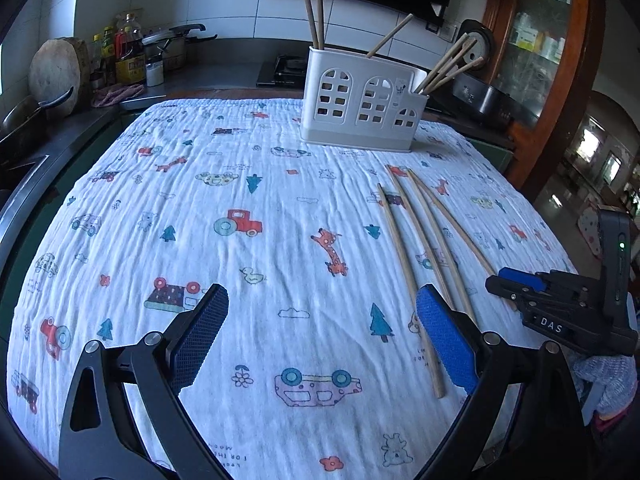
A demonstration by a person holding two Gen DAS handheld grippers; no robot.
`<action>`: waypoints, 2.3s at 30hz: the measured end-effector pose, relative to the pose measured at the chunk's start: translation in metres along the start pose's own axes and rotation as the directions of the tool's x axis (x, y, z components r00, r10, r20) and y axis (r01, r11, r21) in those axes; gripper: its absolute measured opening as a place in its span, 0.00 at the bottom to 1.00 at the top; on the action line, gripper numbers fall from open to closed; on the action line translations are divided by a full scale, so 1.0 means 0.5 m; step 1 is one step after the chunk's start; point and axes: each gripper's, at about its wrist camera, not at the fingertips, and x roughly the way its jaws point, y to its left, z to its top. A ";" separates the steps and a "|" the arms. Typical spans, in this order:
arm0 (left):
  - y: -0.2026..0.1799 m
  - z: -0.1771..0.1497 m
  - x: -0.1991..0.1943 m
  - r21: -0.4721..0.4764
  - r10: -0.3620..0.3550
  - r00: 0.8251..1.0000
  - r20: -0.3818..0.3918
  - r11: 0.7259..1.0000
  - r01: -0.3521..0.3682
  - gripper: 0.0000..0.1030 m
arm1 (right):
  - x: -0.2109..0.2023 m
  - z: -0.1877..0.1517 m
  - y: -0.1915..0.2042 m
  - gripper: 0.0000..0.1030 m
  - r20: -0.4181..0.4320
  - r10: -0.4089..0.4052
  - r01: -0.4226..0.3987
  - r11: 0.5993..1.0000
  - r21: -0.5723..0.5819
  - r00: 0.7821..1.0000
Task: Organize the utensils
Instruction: 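Close the left tool on a chopstick while the right tool grasps another chopstick, then carry the left tool's chopstick into the holder while the right tool inserts its chopstick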
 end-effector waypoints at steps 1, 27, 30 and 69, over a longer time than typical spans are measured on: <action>-0.003 -0.003 0.001 0.001 -0.002 1.000 -0.002 1.000 0.002 0.91 | 0.002 0.000 -0.001 0.27 -0.003 0.000 0.000 1.000 0.001 1.000; -0.126 -0.039 0.089 0.016 -0.149 0.977 -0.151 0.988 0.153 0.22 | -0.015 -0.005 -0.009 0.06 0.025 -0.054 0.055 0.998 -0.021 0.998; -0.136 -0.042 0.100 0.018 -0.140 0.976 -0.165 0.989 0.145 0.17 | -0.022 -0.006 -0.013 0.06 0.034 -0.050 0.050 0.999 -0.016 0.998; -0.108 0.110 -0.031 0.096 -0.105 0.992 0.076 0.991 0.097 0.05 | -0.150 0.093 0.011 0.07 0.224 -0.027 0.040 0.998 -0.054 0.974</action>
